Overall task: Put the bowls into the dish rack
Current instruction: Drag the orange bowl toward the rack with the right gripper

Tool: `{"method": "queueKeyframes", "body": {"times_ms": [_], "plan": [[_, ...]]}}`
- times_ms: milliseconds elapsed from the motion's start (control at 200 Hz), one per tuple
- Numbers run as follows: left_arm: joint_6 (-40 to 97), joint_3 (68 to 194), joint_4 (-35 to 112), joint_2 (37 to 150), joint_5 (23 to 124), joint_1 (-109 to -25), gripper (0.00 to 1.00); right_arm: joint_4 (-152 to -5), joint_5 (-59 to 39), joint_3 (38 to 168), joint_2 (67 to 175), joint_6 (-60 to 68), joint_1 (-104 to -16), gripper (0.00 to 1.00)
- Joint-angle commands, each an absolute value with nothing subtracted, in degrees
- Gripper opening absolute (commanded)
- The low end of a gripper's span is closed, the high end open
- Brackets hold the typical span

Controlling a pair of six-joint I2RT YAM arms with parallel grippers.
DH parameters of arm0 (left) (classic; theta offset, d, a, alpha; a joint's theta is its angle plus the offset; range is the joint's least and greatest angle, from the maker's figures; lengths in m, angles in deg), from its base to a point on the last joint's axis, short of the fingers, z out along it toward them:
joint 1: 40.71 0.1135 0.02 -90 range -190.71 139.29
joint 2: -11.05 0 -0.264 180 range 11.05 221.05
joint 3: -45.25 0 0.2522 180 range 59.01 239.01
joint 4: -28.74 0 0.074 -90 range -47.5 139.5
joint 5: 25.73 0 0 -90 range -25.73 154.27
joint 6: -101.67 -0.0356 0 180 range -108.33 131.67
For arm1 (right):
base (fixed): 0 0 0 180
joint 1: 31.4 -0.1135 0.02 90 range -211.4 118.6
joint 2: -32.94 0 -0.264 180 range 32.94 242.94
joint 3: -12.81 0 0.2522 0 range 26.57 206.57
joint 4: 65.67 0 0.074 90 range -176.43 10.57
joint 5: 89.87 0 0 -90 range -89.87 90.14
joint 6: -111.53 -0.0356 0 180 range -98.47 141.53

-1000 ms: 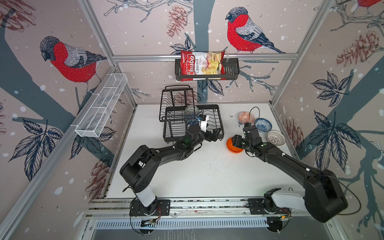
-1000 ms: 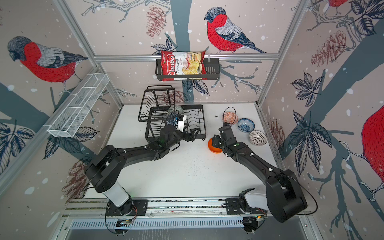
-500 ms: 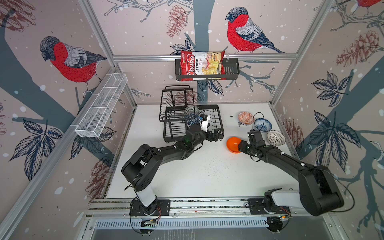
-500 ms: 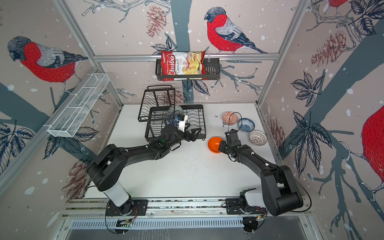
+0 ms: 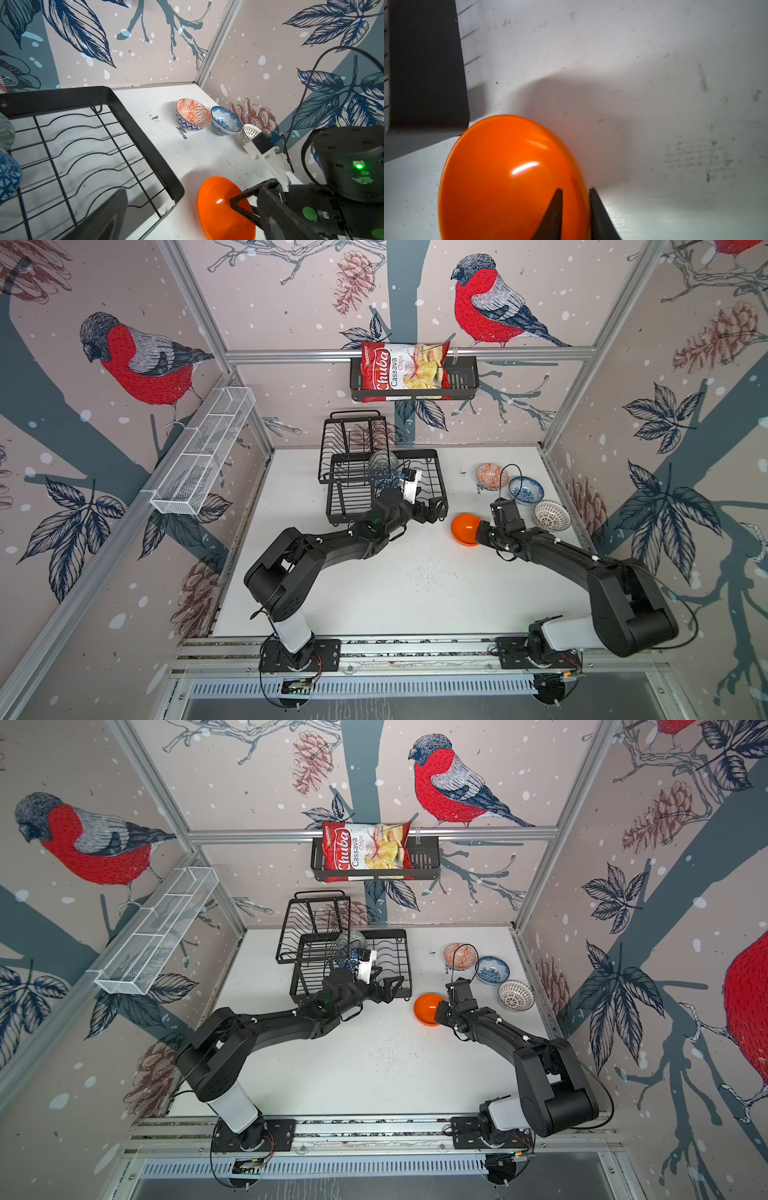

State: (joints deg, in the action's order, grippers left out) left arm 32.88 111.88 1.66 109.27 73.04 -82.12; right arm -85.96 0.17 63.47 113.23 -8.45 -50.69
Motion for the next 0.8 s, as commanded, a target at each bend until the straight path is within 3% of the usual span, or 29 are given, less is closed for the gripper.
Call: {"method": "queueKeyframes", "body": {"times_ms": [0,350,795], "plan": [[33.1,112.3,-0.4,109.4,73.2,-82.2,0.97,-85.4,1.9,63.5,112.7,-8.6,-51.1,0.19],[33.1,112.9,0.2,109.9,73.5,-82.5,0.97,-86.8,4.8,63.9,111.2,-8.8,-52.3,0.1],[32.7,114.4,0.4,111.4,75.2,-83.5,0.97,-85.0,12.6,61.8,100.0,-10.9,-54.1,0.02]]}}
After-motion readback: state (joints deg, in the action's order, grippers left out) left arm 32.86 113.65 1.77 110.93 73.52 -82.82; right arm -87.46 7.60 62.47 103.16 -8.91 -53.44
